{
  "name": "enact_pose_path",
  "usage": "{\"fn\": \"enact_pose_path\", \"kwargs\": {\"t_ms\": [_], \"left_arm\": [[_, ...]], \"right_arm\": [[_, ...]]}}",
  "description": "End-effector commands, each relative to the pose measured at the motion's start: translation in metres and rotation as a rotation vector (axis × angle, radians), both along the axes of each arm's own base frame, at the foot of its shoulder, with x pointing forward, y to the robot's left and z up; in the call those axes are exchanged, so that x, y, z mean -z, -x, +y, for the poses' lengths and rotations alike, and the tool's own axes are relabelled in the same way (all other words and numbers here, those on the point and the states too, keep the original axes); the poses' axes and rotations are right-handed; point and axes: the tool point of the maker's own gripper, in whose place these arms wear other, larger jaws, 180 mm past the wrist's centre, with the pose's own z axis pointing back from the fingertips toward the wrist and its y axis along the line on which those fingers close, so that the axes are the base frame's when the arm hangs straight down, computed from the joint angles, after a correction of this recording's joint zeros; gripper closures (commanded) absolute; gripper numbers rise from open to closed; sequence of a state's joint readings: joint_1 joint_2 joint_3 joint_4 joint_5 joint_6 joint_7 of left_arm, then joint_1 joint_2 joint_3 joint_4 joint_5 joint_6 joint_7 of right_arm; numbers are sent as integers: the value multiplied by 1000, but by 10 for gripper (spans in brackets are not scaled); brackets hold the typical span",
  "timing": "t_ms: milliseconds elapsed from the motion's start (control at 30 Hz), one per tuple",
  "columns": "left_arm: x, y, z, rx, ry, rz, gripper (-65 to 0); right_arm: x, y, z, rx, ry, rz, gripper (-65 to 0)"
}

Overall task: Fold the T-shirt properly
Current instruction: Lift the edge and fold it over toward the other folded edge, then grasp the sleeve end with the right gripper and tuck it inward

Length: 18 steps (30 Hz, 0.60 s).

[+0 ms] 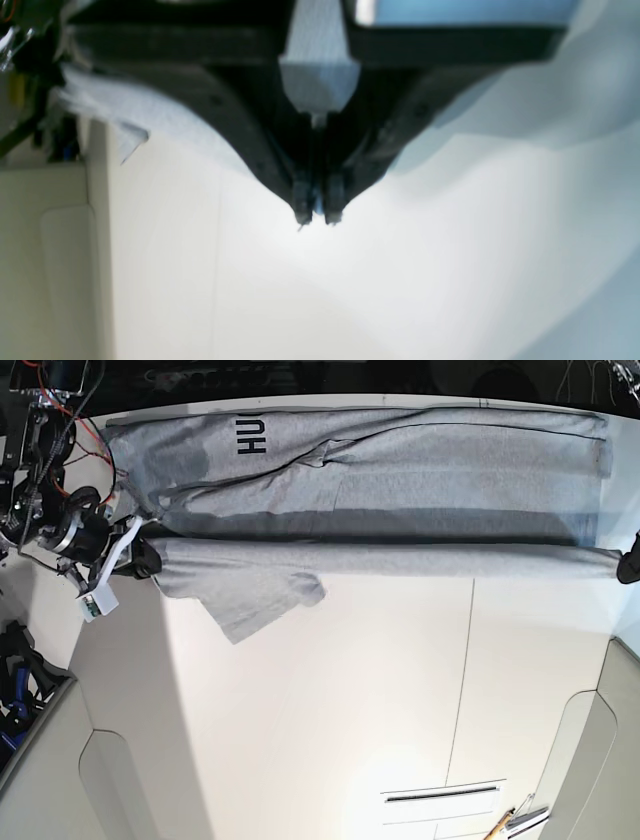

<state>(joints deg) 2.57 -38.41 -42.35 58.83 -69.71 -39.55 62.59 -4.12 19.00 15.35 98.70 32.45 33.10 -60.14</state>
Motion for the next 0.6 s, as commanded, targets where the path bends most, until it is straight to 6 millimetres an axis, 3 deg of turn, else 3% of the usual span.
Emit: {"fn": "enact_pose_path", "kwargs": {"t_ms": [0,333,500,533,567], "left_arm": [[-23,-3,12,0,-47,-50,0],[1,44,17,-5,-69,67,0],[3,47,16,-2,-62,74,0],[2,47,15,-1,-57,72,-48],[2,47,14,2,-52,73,-134]], "right_arm": [[-10,-2,-4,-5,13,-37,0],[8,51,-36,35,94,67,0],[13,59,-37,38,98,89,0],[14,60,-37,38,97,91,-45],[14,60,-36,38,94,91,-139]]}}
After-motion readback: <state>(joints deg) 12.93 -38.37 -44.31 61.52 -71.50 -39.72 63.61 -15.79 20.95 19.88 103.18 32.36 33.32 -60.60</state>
